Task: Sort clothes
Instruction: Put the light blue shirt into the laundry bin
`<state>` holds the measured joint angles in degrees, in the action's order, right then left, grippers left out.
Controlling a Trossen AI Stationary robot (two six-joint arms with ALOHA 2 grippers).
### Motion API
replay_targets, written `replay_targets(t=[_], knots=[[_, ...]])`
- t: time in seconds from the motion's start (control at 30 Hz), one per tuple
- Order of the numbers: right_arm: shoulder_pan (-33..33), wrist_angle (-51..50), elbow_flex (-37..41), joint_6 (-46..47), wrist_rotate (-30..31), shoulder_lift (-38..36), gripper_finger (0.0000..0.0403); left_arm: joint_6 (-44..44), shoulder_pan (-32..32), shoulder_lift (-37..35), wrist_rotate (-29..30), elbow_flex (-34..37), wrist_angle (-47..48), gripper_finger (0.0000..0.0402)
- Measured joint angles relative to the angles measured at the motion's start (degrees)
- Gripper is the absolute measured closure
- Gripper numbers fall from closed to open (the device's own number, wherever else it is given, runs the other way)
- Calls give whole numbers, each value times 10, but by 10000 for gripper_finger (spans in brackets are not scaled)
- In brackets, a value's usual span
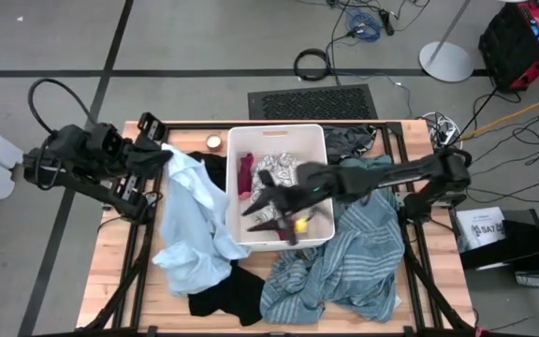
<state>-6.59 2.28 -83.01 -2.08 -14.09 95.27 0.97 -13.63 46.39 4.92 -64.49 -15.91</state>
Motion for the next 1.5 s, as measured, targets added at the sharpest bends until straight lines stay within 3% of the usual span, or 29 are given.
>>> replay_targets(t=[0.1,0.17,0.57,0.8,0.97,1.07,1.23,1.5], knots=[[-14,-46,-50,-5,103,53,232,0,0,-3,1,0,0,400],[-20,-55,-72,-1,141,81,232,0,0,-10,1,0,2,400],[-41,-31,-107,34,172,150,232,1,0,-34,0,0,39,400],[-45,41,-108,40,175,173,232,13,0,-34,0,0,46,400],[-45,57,-108,30,218,182,235,13,0,-34,-2,0,45,400],[-46,72,-108,17,247,181,269,13,0,-34,-2,0,44,400],[-46,93,-108,-19,235,180,387,13,0,-34,-2,0,45,400],[-48,54,-140,-45,228,167,401,9,0,-34,-2,0,46,400]])
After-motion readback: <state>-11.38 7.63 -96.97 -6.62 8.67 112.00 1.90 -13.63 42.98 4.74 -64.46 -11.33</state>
